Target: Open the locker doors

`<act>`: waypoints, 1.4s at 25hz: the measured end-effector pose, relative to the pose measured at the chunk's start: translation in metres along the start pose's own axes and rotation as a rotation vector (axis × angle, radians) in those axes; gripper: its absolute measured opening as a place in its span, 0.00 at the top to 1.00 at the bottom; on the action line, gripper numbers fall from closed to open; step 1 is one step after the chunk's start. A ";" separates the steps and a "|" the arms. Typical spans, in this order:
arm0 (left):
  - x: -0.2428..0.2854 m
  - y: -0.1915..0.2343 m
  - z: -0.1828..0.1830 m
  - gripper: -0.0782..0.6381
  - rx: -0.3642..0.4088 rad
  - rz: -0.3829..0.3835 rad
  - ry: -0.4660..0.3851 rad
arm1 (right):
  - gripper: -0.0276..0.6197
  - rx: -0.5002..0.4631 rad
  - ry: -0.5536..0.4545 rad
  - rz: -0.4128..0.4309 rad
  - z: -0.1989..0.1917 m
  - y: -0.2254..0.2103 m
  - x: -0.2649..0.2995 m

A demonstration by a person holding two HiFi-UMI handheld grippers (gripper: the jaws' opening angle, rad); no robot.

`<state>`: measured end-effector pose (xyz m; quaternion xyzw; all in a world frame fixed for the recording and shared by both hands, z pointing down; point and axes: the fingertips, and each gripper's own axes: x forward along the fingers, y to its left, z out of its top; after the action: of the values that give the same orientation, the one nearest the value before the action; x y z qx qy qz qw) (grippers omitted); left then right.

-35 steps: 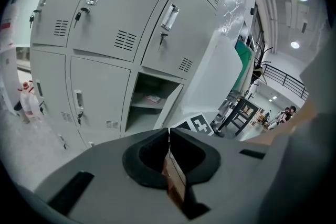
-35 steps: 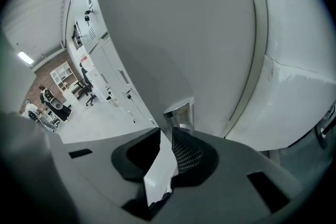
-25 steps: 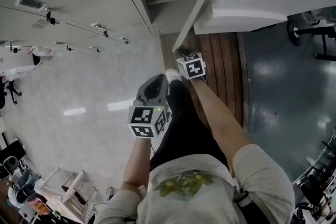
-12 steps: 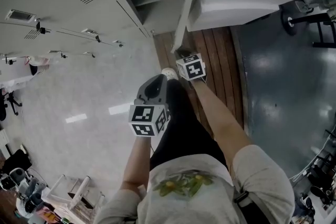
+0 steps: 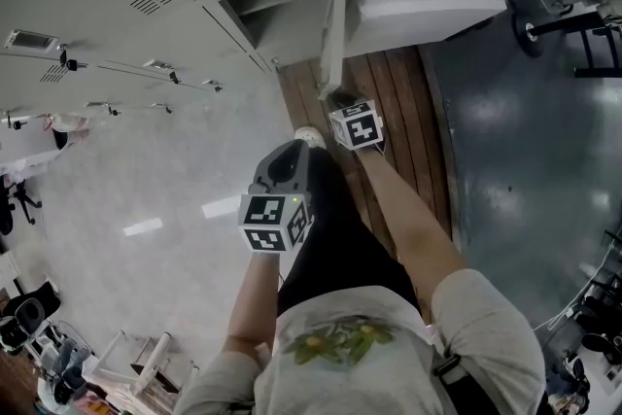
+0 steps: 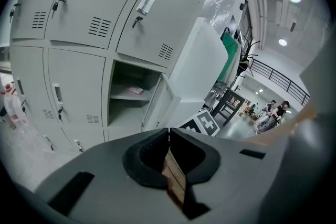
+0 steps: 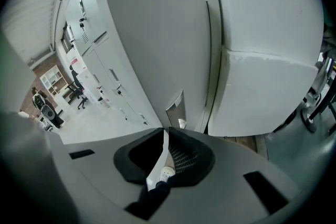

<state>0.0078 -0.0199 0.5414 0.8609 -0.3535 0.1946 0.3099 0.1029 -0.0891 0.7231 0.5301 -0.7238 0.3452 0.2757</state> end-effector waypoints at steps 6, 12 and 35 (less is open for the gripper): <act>0.003 -0.006 -0.006 0.84 -0.001 -0.009 0.010 | 0.88 0.008 -0.003 -0.023 -0.005 -0.014 -0.008; 0.006 -0.010 -0.008 0.84 0.004 -0.017 0.018 | 0.88 0.022 -0.006 -0.043 -0.010 -0.023 -0.013; 0.010 -0.016 -0.010 0.84 0.011 -0.027 0.028 | 0.89 0.089 -0.022 -0.178 -0.021 -0.076 -0.038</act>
<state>0.0246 -0.0094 0.5477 0.8644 -0.3366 0.2046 0.3125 0.1872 -0.0662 0.7224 0.6079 -0.6606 0.3454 0.2734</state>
